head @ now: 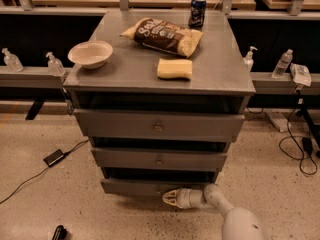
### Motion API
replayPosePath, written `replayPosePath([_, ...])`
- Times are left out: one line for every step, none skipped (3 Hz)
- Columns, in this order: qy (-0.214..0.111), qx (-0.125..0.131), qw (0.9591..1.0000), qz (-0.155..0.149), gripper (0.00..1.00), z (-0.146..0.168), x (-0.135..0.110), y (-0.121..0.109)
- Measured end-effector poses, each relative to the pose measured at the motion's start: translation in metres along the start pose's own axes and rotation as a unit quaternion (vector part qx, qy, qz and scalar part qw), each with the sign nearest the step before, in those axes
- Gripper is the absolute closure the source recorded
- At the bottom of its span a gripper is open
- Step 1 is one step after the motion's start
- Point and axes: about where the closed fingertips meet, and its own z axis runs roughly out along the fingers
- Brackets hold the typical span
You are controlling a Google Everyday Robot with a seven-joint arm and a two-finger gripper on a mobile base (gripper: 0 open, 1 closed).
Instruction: Close bottom drawer
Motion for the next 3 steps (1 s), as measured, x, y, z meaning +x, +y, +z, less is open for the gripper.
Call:
replayPosePath([-0.003,0.004,1.0,-0.003,1.0,0.001,0.0,-0.006])
replayPosePath([-0.012,0.011,0.9998,-0.013,1.0,0.007,0.001,-0.029])
replayPosePath([-0.014,0.013,0.9997,-0.014,1.0,0.006,-0.001,-0.025])
